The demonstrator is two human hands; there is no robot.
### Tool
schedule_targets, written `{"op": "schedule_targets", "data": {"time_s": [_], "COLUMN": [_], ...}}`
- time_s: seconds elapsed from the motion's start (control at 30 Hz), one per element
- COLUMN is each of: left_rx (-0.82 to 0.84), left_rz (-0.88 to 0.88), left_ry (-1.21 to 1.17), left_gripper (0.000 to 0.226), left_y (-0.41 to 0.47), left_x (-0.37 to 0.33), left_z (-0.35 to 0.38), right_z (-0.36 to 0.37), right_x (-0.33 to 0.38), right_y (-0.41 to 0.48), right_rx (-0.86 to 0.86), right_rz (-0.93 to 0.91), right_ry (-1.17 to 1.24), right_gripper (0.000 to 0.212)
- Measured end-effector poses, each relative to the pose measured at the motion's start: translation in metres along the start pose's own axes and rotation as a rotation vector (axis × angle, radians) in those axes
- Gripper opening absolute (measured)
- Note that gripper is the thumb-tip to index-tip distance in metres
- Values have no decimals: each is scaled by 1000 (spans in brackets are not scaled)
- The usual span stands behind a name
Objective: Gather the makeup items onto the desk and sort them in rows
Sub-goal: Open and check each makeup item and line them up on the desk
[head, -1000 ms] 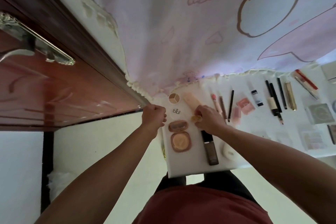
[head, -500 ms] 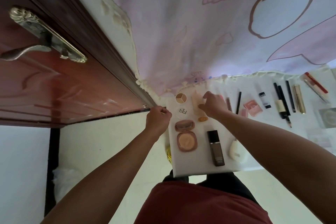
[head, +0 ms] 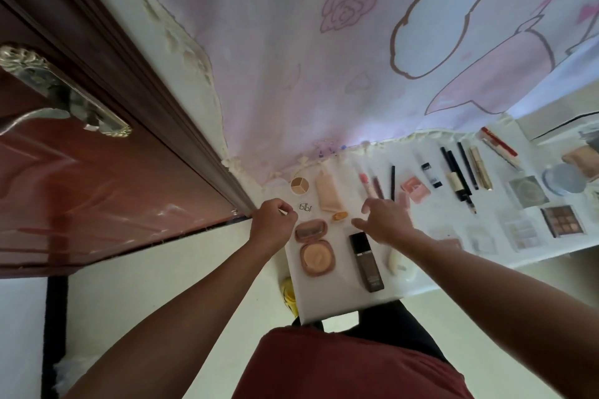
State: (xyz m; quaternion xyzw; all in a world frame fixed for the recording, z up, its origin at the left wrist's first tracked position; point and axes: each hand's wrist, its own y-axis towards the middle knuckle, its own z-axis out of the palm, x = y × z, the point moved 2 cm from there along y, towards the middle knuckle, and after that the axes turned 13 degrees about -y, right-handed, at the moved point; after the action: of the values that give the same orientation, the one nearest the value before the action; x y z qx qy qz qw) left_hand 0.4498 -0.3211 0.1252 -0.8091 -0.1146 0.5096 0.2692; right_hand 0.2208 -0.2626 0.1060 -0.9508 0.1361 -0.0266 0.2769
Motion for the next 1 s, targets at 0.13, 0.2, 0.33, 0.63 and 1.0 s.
{"op": "schedule_targets", "data": {"time_s": [0.13, 0.2, 0.33, 0.63, 1.0], "left_rx": [30, 30, 33, 198, 191], "left_rz": [35, 54, 58, 85, -117], "left_ry": [39, 57, 54, 101, -423], "left_gripper": [4, 3, 5, 30, 20], "left_y": [-6, -11, -24, -61, -103], "left_x": [-4, -2, 3, 9, -25], "left_z": [1, 1, 3, 44, 100], "right_z": [27, 33, 38, 18, -17], "right_x": [1, 3, 5, -47, -83], "right_y": [-21, -23, -19, -28, -89], "right_rx": [92, 99, 125, 169, 482], "right_rz": [37, 52, 101, 299, 58], "right_ry": [-20, -33, 41, 1011, 1545], "right_gripper": [55, 54, 38, 31, 31]}}
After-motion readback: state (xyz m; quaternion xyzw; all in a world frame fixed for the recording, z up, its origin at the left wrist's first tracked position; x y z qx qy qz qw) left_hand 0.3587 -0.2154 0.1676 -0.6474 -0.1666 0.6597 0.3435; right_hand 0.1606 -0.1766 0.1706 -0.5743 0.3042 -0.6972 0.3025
